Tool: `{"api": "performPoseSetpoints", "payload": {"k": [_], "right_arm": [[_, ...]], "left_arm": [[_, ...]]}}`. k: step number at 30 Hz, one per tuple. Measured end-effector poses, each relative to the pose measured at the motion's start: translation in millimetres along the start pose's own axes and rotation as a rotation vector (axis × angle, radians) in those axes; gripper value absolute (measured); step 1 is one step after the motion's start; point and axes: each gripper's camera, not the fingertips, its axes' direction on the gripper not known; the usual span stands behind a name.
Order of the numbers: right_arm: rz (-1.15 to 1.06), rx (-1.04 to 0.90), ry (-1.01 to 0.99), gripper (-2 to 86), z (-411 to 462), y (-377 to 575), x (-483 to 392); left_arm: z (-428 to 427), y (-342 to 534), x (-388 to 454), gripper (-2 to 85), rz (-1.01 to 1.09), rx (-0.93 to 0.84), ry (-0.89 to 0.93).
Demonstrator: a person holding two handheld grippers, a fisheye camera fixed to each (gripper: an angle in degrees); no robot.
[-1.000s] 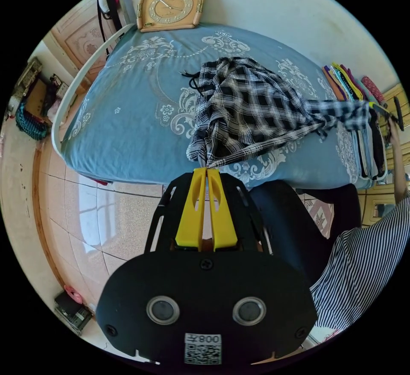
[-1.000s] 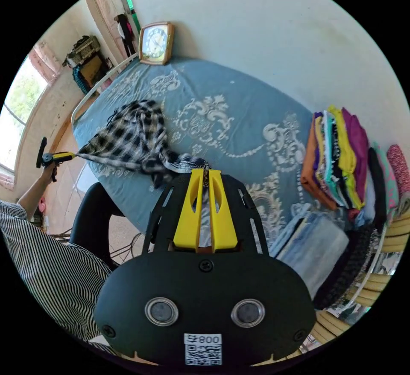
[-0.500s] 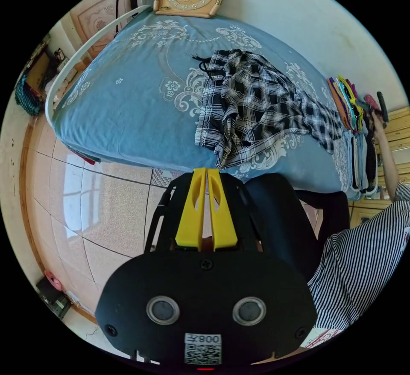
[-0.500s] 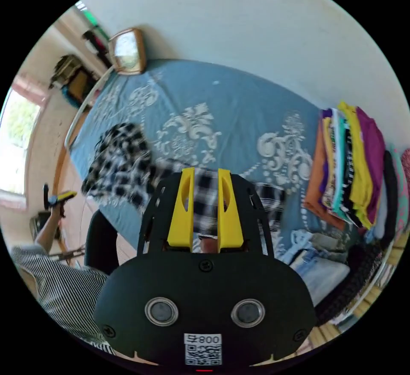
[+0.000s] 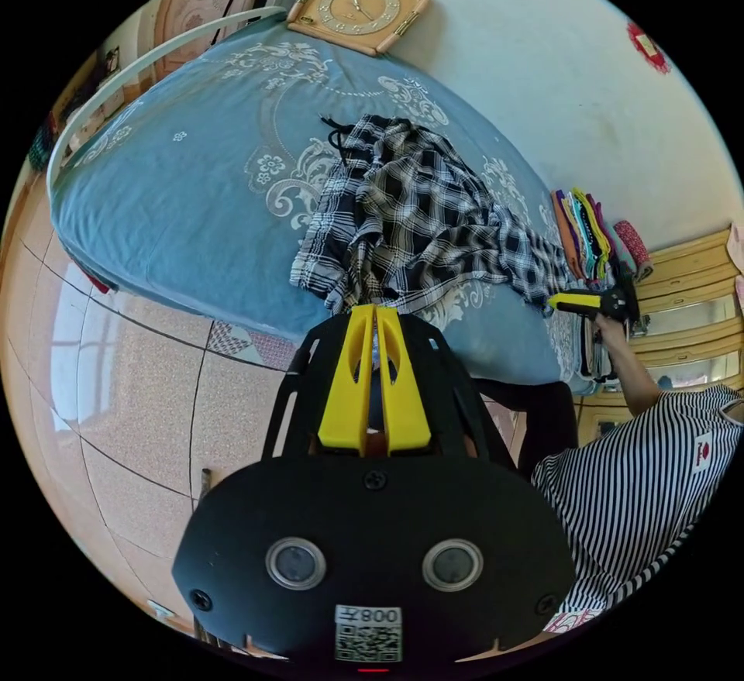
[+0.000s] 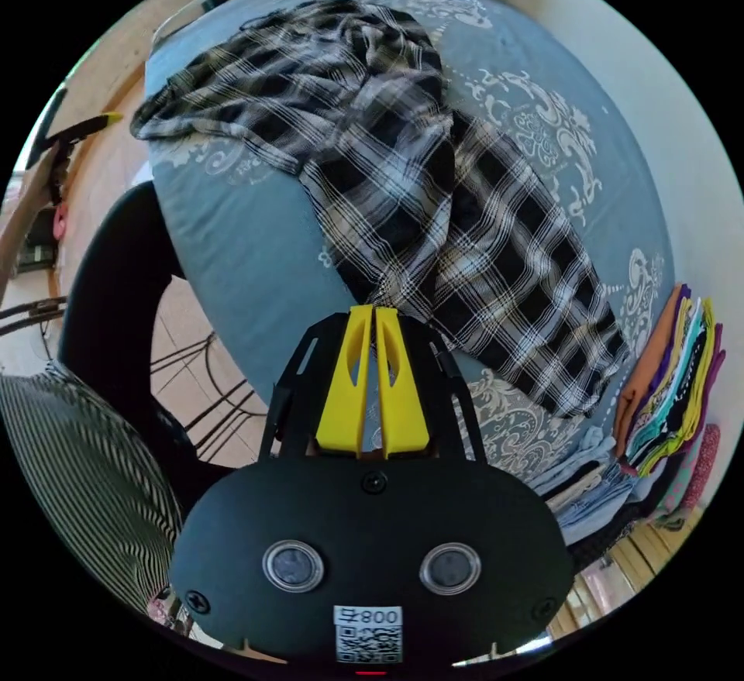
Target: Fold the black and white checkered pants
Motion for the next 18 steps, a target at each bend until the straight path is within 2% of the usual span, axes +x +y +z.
{"api": "performPoseSetpoints", "payload": {"k": [2,4,6,8,10,12,14,18], "right_arm": [[0.002,0.098,-0.028,0.4,-61,2,31],[0.052,0.212,0.032,0.5,-135,3,86],[0.200,0.358,0.102,1.2,-228,6,183],[0.325,0.382,0.122,2.6,-266,8,260],[0.484,0.326,0.089,4.7,-268,13,329],[0.576,0.291,-0.043,6.4,-240,35,380],[0.605,0.292,-0.096,6.8,-206,60,388],[0.686,0.122,-0.133,7.5,-98,120,391]], "left_arm": [[0,-7,0,0.1,0.017,0.014,0.012],[1,-14,0,0.1,0.028,0.021,0.020],[3,-21,1,0.1,0.038,0.032,0.022],[7,-29,4,0.1,0.048,0.044,0.024],[14,-33,6,0.2,0.058,0.039,0.025],[22,-35,8,0.2,0.064,0.024,0.002],[33,-33,7,0.3,0.057,-0.009,-0.030],[41,-27,-1,0.5,0.010,-0.027,-0.081]]}}
